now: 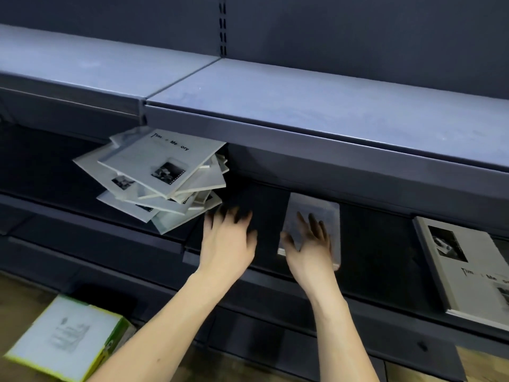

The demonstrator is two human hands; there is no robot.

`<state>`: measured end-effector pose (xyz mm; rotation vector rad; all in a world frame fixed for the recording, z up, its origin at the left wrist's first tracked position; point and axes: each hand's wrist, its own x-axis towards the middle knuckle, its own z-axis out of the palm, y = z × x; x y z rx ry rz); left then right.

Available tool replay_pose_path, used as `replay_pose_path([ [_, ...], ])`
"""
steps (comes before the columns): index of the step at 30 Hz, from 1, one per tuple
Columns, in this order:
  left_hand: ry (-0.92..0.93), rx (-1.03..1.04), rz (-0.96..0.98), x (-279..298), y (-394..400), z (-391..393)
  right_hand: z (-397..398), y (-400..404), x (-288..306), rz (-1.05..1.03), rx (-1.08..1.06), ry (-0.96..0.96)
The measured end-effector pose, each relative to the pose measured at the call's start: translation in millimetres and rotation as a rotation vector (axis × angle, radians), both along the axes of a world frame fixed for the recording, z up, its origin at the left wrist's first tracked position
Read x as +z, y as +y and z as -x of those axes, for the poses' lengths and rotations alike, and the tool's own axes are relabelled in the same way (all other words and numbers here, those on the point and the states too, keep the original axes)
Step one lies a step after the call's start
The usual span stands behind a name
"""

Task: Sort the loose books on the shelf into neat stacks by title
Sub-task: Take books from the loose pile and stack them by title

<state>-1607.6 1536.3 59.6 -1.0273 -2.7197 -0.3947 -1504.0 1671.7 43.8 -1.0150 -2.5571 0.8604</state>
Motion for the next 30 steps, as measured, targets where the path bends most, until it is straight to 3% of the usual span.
replay_pose_path([
  [15, 0.068, 0.074, -0.161, 16, -93, 64, 90, -94, 29, -0.057, 0.145, 0.190],
  [30, 0.030, 0.025, -0.236, 18, -166, 148, 163, -184, 54, 0.100, 0.080, 0.363],
])
